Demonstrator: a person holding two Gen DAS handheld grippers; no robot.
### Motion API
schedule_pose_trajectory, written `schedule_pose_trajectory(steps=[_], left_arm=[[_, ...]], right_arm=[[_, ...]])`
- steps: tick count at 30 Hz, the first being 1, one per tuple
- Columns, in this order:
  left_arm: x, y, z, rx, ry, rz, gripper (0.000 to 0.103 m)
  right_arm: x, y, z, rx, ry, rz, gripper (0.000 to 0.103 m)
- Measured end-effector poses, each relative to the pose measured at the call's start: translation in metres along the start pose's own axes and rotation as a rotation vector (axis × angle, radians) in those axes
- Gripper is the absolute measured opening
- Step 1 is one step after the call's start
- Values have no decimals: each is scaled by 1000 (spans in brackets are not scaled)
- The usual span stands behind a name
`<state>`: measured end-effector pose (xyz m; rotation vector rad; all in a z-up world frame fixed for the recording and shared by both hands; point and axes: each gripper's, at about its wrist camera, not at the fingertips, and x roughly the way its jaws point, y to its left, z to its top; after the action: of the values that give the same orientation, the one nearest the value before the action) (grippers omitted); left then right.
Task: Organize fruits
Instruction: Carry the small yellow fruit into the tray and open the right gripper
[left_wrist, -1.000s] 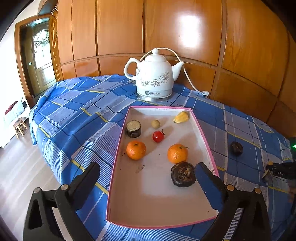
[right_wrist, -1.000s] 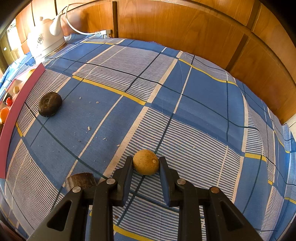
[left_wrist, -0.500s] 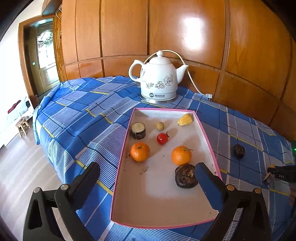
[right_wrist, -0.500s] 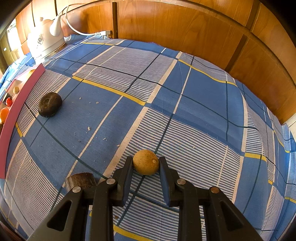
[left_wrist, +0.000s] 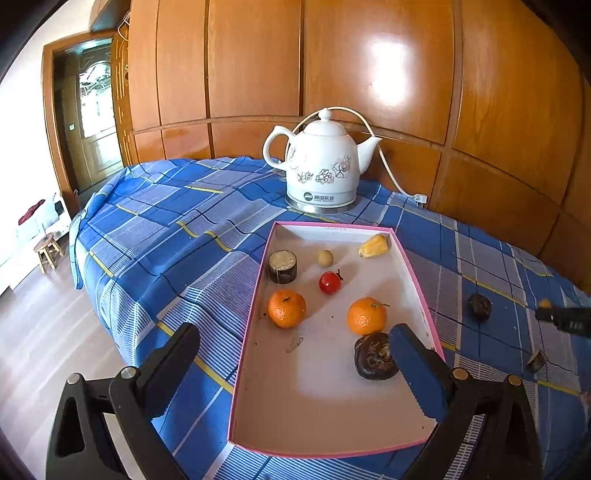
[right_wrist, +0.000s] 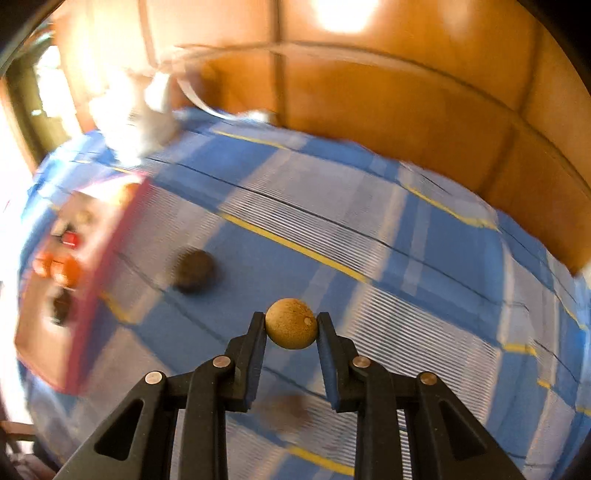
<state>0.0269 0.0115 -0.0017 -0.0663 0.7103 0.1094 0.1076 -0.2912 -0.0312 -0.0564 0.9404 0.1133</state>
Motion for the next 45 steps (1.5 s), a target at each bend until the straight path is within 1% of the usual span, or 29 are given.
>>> schedule_pose_trajectory(steps=[4,9,12,15,20,23,27,31,33,36,45], left_arm=[[1,4,-1,-12,9,-2,103],[2,8,-3,-13,19,-5,103],[3,11,-4,-17,25,-11,103],[6,17,-5,-33,39,-22,103],[10,28,-7,-75,64,-62,103],[10,34,-8,-99,55,-67,103],[10,35,-8,-99,48,-56,103],[8,29,-8,-72,41,-49,103],[7,26,-8,-62,42,-57,103],[5,21,-8,-46,41,-57,103],[-3,4,-9,14,40,-64,103]], right_arm=[[2,58,22,-72,-27,124,27],[15,113,40,-115,-31,237,27],[28,144,47,-146,-23,259,27],[49,166,55,-143,7,280,27],[72,180,55,-129,64,291,28],[76,180,53,-114,76,298,34],[66,170,45,-102,62,298,34],[46,157,32,-112,38,290,34],[36,147,24,-112,32,283,34],[22,129,11,-114,20,253,36],[-9,65,-16,-82,10,152,36]])
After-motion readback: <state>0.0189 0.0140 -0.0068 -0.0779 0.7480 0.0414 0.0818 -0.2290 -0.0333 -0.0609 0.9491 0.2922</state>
